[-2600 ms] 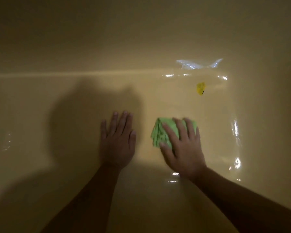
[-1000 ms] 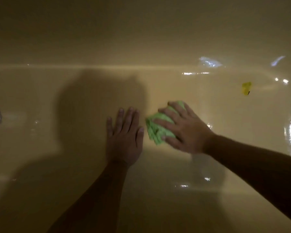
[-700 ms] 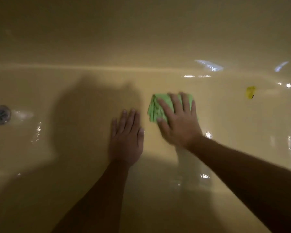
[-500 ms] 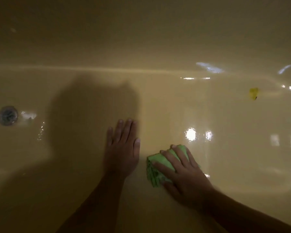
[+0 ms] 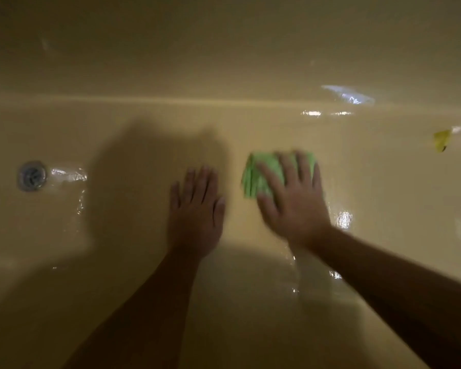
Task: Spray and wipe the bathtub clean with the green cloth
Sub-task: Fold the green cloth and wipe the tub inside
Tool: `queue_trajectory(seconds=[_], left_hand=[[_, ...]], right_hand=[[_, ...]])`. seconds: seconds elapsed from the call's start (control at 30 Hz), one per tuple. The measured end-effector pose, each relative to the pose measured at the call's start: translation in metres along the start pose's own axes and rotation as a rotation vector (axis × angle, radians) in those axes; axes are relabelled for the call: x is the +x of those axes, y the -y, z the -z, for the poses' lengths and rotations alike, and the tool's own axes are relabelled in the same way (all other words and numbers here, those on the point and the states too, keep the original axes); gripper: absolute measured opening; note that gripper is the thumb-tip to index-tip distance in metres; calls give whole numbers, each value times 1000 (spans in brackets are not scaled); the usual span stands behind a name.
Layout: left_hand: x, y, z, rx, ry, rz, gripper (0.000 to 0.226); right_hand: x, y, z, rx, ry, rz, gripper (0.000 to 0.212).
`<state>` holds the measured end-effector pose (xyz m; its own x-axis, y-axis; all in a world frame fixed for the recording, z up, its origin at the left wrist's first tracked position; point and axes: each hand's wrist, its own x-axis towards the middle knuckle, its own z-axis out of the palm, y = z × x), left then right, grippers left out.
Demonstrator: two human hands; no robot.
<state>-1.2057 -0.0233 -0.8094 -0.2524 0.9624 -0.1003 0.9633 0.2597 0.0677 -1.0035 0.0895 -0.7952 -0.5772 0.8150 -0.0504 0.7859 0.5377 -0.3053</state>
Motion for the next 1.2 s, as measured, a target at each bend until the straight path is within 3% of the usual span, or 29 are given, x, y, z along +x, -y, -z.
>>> queue_trajectory(seconds=[0.13,0.23,0.4,0.5,0.63,0.8,0.9,0.97,1.1,1.2], left_hand=[[-24,5,4,10,60,-1,63],[-21,9,4,21,60,-2,63],[-7,18,4,23,45,-14,62],[0,23,3,20,20,-31,62],[-1,27,2,7,17,-19,62],[-12,38,6,5,68,43,62],[-8,44,5,19,67,27,61],[-3,49,3,23,46,10,59],[8,66,-1,15,5,-4,59],[16,77,-2,4,-12,-10,59]], right_hand=[[-101,19,4,45,266,335,59],[-79,4,8,17,302,480,58],[46,-15,4,-67,51,254,60],[106,-14,12,-64,-13,118,62],[69,14,0,-26,-36,-6,64],[-88,50,-2,34,269,374,62],[-73,38,-2,17,289,522,61],[-24,30,-9,-31,215,485,62],[91,31,-12,-67,0,232,63],[117,45,-11,-46,-46,66,64]])
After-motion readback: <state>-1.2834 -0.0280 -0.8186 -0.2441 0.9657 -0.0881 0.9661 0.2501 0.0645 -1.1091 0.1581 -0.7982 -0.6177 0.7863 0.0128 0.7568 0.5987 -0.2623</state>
